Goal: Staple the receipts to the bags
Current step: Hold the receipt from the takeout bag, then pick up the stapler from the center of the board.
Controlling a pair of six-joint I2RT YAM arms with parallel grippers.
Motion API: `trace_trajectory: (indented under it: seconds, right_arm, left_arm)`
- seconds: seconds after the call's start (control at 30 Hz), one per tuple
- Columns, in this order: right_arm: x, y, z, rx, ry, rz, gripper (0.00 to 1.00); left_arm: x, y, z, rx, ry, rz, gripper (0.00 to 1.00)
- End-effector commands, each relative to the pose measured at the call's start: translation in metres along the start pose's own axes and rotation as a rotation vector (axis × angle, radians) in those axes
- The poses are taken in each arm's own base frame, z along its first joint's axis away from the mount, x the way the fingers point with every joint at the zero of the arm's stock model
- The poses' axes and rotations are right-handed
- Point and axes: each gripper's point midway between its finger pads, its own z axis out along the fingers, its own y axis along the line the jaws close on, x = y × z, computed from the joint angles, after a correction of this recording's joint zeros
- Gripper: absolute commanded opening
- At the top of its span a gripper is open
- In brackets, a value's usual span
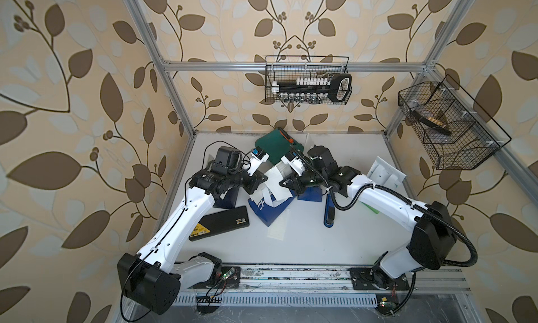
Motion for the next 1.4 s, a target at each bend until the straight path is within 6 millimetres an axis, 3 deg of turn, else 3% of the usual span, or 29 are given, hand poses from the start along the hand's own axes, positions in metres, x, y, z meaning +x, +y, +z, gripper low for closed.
trace_trajectory:
  seconds: [0.0,0.1,0.2,0.27,0.33,0.4,0.47,0.57,0.63,0.83,1.0,1.2,1.37]
  right_arm:
    - [-0.018,-0.012,-0.025,0.111,-0.101,0.016,0.32]
    - [-0.040,-0.012,-0.071,0.255,-0.261,-0.023,0.52]
    - [-0.044,-0.045,-0.128,0.562,-0.384,0.042,0.57]
    - [-0.026,-0.074,-0.167,0.789,-0.416,0.128,0.58]
    - [0.004,-0.098,-0.196,0.978,-0.396,0.230,0.59]
    - [0.040,-0.117,-0.204,1.070,-0.334,0.309,0.60]
    - [0.082,-0.136,-0.189,1.042,-0.202,0.416,0.61]
    - [0.142,-0.150,-0.149,0.933,0.000,0.573,0.61]
    - [0.165,-0.152,-0.125,0.863,0.070,0.627,0.61]
    - [0.168,-0.165,-0.103,0.829,0.107,0.613,0.61]
    - [0.190,-0.177,-0.091,0.860,0.230,0.647,0.56]
    - [0.216,-0.175,-0.087,0.864,0.370,0.671,0.38]
    - [0.215,-0.174,-0.101,0.878,0.363,0.675,0.06]
  left_arm:
    - [-0.014,-0.002,-0.005,-0.008,-0.028,0.038,0.00]
    - [-0.014,-0.001,-0.003,-0.007,-0.021,0.037,0.00]
    - [-0.014,-0.003,0.000,0.006,-0.010,0.044,0.00]
    - [-0.015,-0.006,0.002,0.025,-0.005,0.054,0.00]
    - [-0.016,-0.006,0.003,0.028,0.000,0.059,0.00]
    - [-0.016,-0.006,0.004,0.028,0.010,0.061,0.00]
    - [-0.016,-0.006,0.005,0.029,0.016,0.062,0.00]
    - [-0.018,-0.011,0.006,0.059,0.007,0.064,0.00]
    - [-0.018,-0.013,0.006,0.069,0.005,0.062,0.00]
    - [-0.017,-0.015,0.004,0.067,0.016,0.088,0.00]
    - [-0.020,-0.016,0.002,0.064,0.011,0.098,0.00]
    - [-0.020,-0.019,0.001,0.068,0.012,0.108,0.00]
    - [-0.018,-0.020,0.002,0.076,0.014,0.106,0.00]
